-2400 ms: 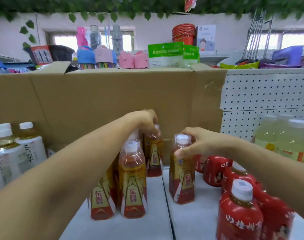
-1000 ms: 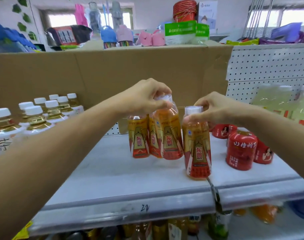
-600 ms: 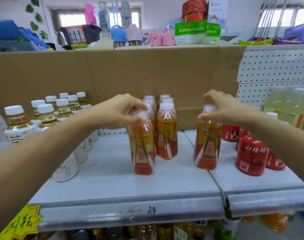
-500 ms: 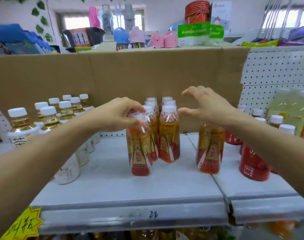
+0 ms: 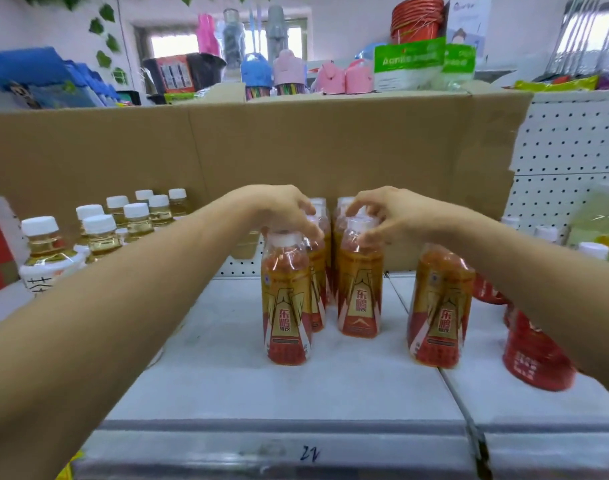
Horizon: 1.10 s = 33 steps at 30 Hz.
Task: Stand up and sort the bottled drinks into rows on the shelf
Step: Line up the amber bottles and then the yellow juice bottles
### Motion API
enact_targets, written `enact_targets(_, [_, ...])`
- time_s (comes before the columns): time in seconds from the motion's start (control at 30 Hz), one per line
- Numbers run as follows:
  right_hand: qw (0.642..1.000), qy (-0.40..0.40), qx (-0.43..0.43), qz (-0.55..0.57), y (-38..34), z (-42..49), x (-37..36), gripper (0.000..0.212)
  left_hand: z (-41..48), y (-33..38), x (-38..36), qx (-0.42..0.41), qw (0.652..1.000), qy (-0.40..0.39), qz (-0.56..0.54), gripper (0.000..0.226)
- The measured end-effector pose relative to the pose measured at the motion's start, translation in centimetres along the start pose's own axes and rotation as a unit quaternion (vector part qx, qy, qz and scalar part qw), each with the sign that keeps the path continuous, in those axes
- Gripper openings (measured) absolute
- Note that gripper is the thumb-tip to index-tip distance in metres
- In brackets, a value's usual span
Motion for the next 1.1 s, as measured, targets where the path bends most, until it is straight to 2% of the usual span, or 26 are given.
enact_targets(0.13, [1.000, 0.002, 0.017, 0.021, 0.2, 0.0, 0.0, 0.050, 1.0, 0.7, 0.1, -0.012, 0.998, 0.052, 0.015, 0.059])
enact_targets(0.37, [0.999, 0.001, 0.032, -0.013, 0.4, 0.3, -0.5, 0.049, 1.9, 0.9, -0.4, -0.015, 0.998, 0.064, -0.024, 0.056])
enact_targets(0.43, [0.998, 0.000, 0.034, -0.045, 0.2, 0.3, -0.7, 0.050, 1.8, 0.9, -0.5, -0.022, 0.997, 0.066, -0.029, 0.055])
enact_targets(0.53, [0.988, 0.004, 0.034, -0.152, -0.4, -0.1, -0.7, 0.054, 1.4, 0.8, -0.5, -0.030, 0.997, 0.068, -0.025, 0.055])
enact_targets(0.6, [0.974, 0.041, 0.047, -0.218, -0.7, -1.0, -0.3, 0.056, 0.8, 0.1, -0.7, -0.041, 0.995, 0.064, -0.066, 0.059])
enact_targets(0.67, [0.960, 0.128, 0.060, -0.240, -0.7, -3.0, 0.6, 0.057, -0.7, -1.1, -0.8, -0.065, 0.980, 0.081, -0.171, 0.065])
enact_targets(0.73, [0.951, 0.255, 0.049, -0.167, 0.2, -6.2, 1.0, 0.065, -2.9, -2.9, -1.9, -0.085, 0.944, 0.114, -0.299, 0.069])
enact_targets(0.8, [0.938, 0.346, -0.017, 0.028, 2.2, -9.8, -0.2, 0.081, -4.5, -5.1, -4.5, -0.084, 0.901, 0.119, -0.409, 0.073])
enact_targets(0.87, [0.905, 0.338, -0.106, 0.236, 4.2, -12.4, -3.5, 0.098, -5.4, -7.0, -8.3, -0.065, 0.885, 0.074, -0.454, 0.081])
enact_targets(0.9, [0.896, 0.306, -0.139, 0.290, 4.9, -13.1, -5.3, 0.102, -5.6, -7.6, -10.3, -0.052, 0.890, 0.040, -0.452, 0.086])
enact_targets(0.93, [0.898, 0.269, -0.160, 0.308, 5.2, -13.6, -7.0, 0.101, -5.7, -8.0, -12.1, -0.038, 0.899, 0.005, -0.437, 0.090])
enact_targets(1.0, [0.913, 0.224, -0.187, 0.286, 5.4, -13.9, -9.4, 0.087, -5.7, -8.4, -14.6, -0.011, 0.918, -0.028, -0.395, 0.087])
enact_targets(1.1, [0.927, 0.215, -0.175, 0.254, 4.9, -13.4, -10.6, 0.075, -5.4, -8.3, -15.5, 0.007, 0.920, -0.008, -0.391, 0.081])
Point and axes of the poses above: each hand's wrist, its own z-axis towards the middle knuckle, its own x-axis out of the back of the hand, y = z × x, the point moved 5 cm from there along z, towards the middle knuckle, and after that the axes turned 15 degrees about x, right-handed, at the moved point
